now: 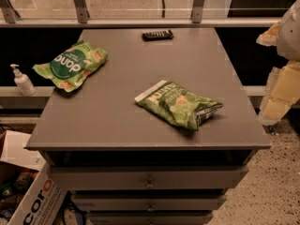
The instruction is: Move green jalapeno chip bag near rxbar chocolate
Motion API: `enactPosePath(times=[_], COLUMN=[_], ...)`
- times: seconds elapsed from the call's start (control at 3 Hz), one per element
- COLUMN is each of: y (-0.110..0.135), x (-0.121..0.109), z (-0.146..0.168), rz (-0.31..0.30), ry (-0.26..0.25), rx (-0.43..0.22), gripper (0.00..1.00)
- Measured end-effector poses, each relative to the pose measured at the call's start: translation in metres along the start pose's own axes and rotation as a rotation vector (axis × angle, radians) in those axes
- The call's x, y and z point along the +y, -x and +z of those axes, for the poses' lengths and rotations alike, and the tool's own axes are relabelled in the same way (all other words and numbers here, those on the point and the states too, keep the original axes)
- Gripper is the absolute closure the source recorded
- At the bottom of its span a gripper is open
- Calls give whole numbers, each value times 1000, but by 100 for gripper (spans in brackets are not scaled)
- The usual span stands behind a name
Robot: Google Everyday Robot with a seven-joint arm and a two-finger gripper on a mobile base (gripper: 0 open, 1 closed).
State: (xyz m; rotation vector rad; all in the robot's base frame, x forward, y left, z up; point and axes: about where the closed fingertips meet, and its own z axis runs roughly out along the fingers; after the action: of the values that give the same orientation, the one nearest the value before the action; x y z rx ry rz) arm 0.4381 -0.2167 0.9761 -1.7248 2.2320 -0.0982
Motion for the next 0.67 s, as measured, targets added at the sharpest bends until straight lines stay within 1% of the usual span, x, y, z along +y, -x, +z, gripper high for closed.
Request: enactPosePath(times=[0.33, 0.67], y=[0, 2], x=[0, -4], z=[0, 15], rz=[0, 14], ry=[0, 4], rx=[0, -47], gripper=[0, 0])
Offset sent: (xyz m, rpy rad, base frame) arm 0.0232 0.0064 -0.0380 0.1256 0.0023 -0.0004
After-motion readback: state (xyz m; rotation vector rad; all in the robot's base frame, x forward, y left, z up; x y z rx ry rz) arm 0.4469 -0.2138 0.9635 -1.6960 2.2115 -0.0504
